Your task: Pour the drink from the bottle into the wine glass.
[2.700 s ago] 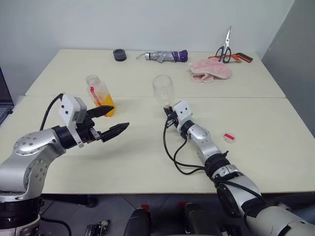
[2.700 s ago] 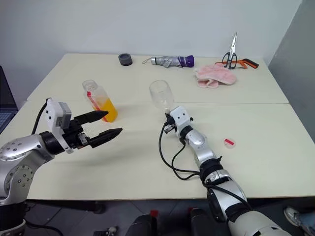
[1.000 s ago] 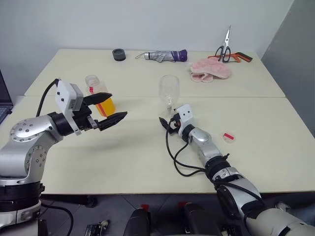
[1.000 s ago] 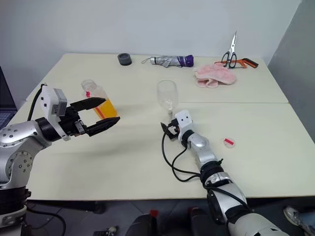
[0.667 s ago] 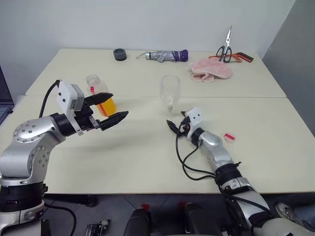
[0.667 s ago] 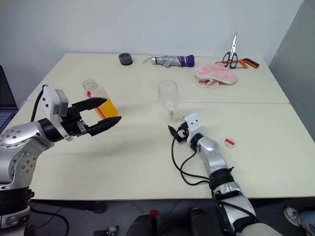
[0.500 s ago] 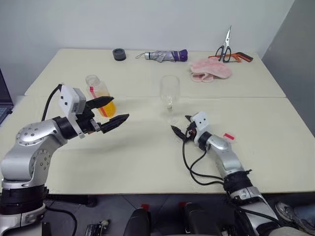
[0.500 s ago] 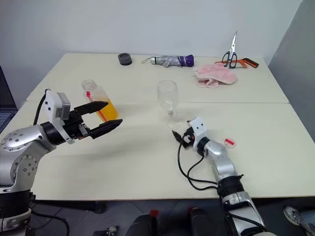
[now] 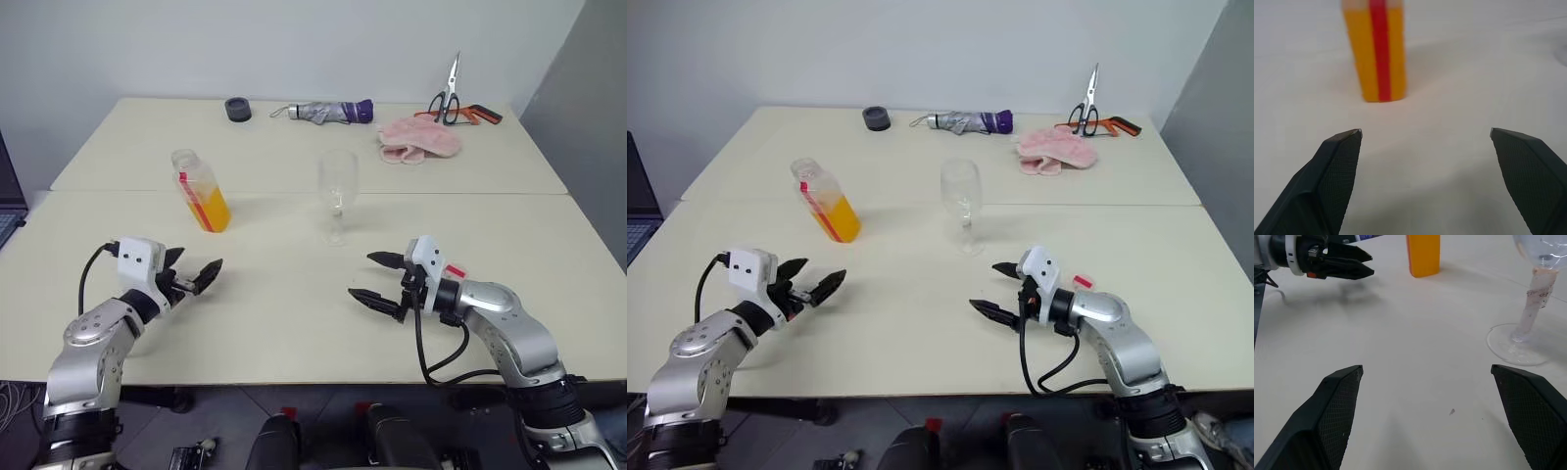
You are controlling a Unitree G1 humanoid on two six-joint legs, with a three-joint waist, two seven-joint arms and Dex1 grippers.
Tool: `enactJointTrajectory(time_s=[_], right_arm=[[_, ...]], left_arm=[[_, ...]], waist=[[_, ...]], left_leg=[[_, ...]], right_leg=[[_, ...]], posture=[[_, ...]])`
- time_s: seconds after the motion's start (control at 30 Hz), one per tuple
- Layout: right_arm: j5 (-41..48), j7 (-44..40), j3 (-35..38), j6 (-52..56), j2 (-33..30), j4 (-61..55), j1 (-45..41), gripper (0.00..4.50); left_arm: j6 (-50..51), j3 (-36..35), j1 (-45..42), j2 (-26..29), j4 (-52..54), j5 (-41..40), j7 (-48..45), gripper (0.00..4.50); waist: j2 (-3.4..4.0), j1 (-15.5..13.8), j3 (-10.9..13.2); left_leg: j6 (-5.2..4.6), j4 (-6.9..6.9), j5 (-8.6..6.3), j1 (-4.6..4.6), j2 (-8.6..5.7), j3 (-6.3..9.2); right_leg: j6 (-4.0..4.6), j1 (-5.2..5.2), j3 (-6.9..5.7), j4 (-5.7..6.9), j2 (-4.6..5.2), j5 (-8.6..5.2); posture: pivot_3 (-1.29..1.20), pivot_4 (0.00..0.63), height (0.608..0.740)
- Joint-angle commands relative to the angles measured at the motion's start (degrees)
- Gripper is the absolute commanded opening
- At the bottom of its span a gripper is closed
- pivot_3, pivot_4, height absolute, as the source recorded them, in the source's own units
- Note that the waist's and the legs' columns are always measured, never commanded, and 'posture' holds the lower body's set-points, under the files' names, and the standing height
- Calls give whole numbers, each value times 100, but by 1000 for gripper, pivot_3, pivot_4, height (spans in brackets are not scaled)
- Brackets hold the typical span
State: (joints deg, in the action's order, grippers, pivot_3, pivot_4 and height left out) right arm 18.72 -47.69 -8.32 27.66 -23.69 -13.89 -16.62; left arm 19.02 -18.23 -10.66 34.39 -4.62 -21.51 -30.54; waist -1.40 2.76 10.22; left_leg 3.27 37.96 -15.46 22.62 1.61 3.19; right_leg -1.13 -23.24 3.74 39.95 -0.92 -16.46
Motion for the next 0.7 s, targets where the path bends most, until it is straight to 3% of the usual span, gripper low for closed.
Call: enactJointTrajectory(time_s=[0.03,0.7], right_arm=[[164,21,-6,63,23,-348,-160,4471],[216,39,-175,150,8,-622,-368,4471]], left_arm=[[-232,-104,-384,86,-200,87,36,4500],[-993,380,-2313,108,-2254,584,-439,4500]], waist=[[0,-9,0],[-2,-56,-1]], left_leg=[[0,0,0,0,-2,-2],[0,0,0,8,-7,2]], right_leg=[[0,0,0,0,0,0],[1,-2,-10,-2,0,1]], posture=[[0,150,740],[0,150,740]])
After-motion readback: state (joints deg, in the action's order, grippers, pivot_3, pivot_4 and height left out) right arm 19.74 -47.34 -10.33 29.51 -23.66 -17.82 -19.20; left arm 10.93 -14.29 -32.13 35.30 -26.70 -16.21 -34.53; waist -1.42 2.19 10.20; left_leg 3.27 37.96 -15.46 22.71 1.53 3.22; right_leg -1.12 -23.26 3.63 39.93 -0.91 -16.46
